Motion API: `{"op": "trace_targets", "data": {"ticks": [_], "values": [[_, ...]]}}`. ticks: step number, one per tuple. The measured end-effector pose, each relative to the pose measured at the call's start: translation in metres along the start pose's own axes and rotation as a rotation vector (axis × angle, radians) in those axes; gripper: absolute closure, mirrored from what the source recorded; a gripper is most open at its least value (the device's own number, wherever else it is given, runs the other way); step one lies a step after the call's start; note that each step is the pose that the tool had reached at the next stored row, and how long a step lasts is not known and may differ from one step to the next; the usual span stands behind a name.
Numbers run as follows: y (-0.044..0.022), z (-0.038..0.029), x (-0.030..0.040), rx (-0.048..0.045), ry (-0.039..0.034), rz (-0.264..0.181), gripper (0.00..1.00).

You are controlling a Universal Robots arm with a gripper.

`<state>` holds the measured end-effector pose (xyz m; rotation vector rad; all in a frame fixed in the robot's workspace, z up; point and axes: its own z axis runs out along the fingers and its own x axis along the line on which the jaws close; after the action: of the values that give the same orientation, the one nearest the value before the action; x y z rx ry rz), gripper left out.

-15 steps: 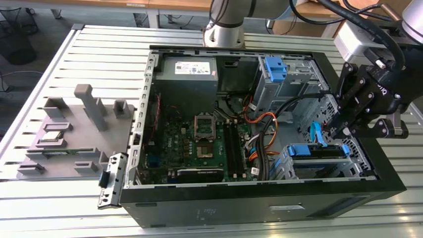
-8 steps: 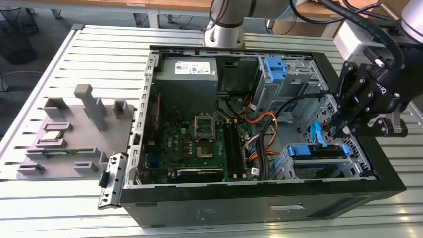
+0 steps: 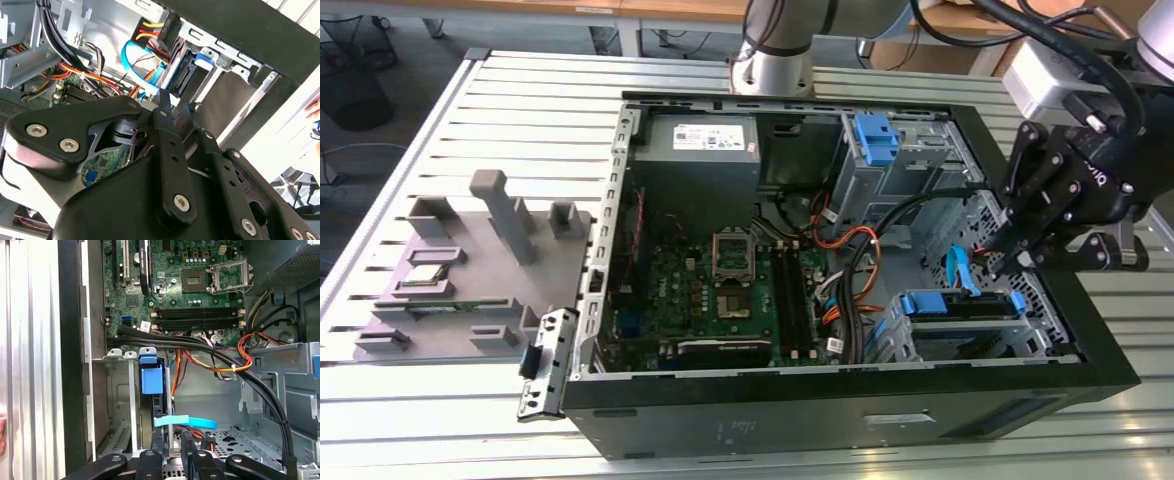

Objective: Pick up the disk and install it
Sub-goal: 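Insert the second disk wire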

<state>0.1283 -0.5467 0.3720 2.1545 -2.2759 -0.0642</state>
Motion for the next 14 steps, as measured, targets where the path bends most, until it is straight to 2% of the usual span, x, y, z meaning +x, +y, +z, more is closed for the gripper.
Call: {"op": "trace_targets", "data": {"ticks": [14], "values": [[-0.0215,0.0013,-0.0072,-0.0113,0.0006,0.000,0.70]]}}
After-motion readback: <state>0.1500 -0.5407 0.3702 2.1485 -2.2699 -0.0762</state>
